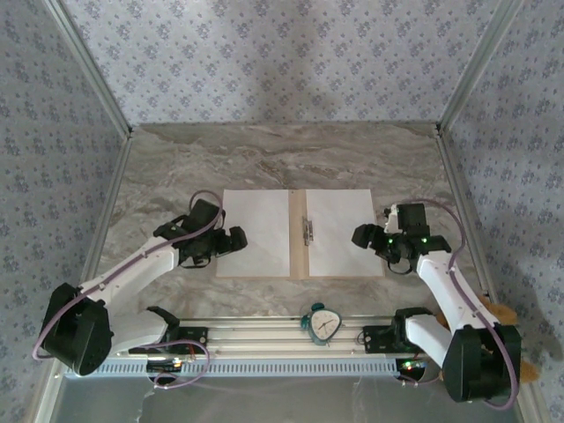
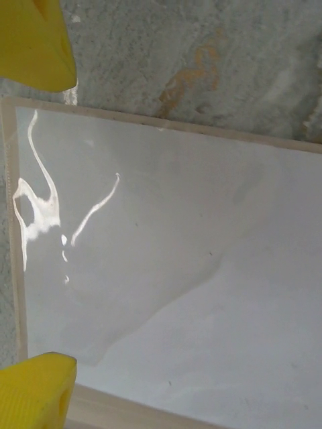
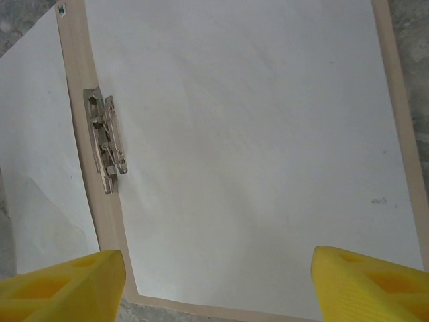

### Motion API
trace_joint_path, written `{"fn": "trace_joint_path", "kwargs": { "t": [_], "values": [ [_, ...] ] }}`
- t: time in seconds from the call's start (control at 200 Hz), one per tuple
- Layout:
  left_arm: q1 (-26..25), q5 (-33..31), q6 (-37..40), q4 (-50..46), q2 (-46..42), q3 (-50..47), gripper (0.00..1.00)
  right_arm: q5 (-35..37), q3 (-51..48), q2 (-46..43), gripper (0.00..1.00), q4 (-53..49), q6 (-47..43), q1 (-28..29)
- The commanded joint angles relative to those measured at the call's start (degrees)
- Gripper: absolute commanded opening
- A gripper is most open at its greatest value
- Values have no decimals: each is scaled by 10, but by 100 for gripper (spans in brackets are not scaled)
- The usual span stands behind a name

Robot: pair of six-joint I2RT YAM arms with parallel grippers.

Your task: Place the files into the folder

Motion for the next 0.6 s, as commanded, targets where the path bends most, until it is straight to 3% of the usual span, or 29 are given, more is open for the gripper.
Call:
{"fn": "trace_joint_path", "kwargs": {
  "t": [0.0,0.255,0.595],
  "values": [
    [-7,-21,-14,-36,10,-4,100,-14,-6,10,75,14,-8,-4],
    [-8,10,-45,-3,30,-44,99,-15,-6,29,74,19,-7,-3],
    [-21,36,-56,-16,52,-49,81,-19,-19,57,74,32,-6,-2]
  ]
}}
